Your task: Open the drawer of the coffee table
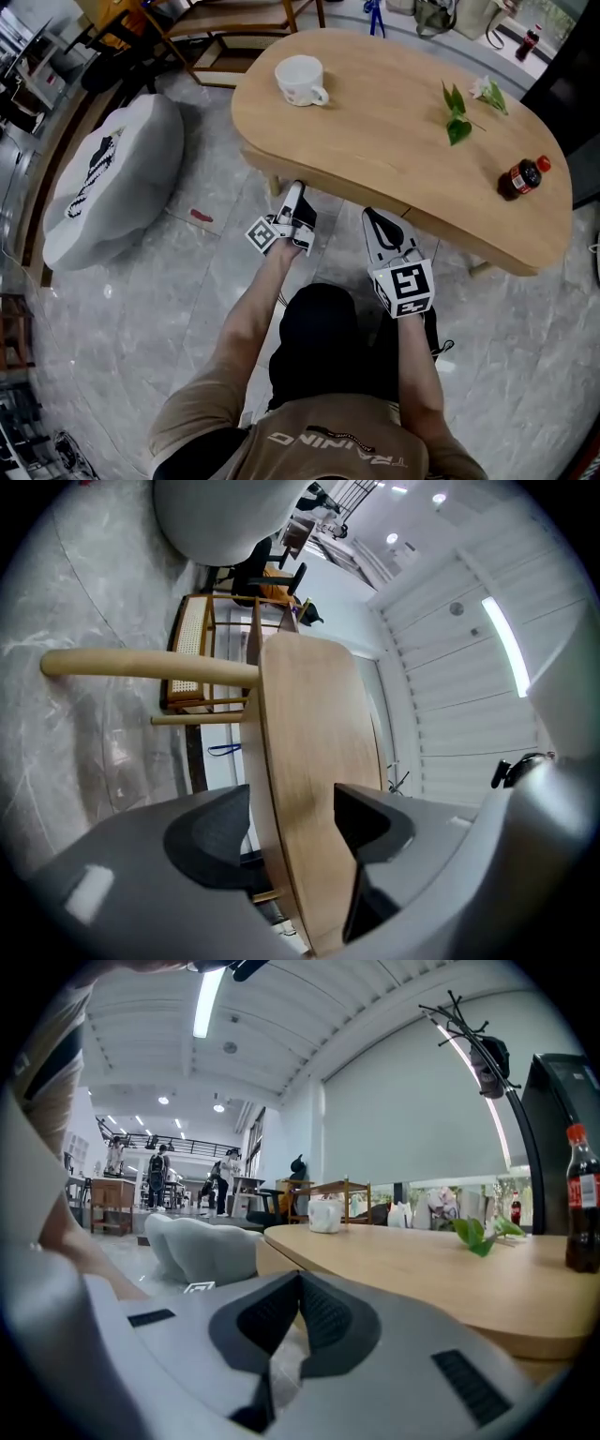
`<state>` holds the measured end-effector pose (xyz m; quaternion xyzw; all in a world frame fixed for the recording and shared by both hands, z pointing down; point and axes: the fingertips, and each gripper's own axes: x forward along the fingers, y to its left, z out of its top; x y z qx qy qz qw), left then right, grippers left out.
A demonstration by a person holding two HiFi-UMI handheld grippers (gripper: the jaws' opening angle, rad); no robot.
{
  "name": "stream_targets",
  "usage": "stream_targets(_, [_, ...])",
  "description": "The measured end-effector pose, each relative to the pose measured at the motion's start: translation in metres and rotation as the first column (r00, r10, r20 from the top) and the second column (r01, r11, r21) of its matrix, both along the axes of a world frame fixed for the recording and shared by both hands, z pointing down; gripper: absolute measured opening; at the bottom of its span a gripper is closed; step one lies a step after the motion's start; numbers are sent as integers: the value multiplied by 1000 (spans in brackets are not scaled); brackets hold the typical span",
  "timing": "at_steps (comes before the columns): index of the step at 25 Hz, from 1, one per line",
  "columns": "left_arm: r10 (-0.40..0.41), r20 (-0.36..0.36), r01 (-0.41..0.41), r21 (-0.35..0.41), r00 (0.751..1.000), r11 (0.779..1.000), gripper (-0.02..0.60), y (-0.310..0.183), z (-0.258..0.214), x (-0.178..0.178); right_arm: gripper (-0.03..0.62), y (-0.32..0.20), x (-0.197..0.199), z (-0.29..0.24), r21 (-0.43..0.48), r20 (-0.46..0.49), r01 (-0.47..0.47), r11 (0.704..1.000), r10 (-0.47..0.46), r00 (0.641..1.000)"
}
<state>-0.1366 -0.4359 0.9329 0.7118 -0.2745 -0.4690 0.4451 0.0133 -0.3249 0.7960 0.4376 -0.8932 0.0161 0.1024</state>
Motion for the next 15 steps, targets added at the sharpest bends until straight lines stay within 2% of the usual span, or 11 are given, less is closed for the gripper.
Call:
stream_targets(2, [0,-23,1,42,1000,999,264,-5,-2,4,5,-4,-1,1,-5,3,-7,1000,7,1000])
stream_targets(5, [-3,-102,11,81,995,997,264,-7,-1,8,5,-6,-1,5,-18,7,-12,1000,12,1000])
stream_targets(11, [41,-242,-1,166,969,986,262,-7,-9,11,5,-5,-1,13,-36,-10,-8,999,7,1000])
stream_targets(15, [49,-248,-8,164,968,986,247,-8,-9,13,5,-3,2,13,-41,-9,-7,999,7,1000])
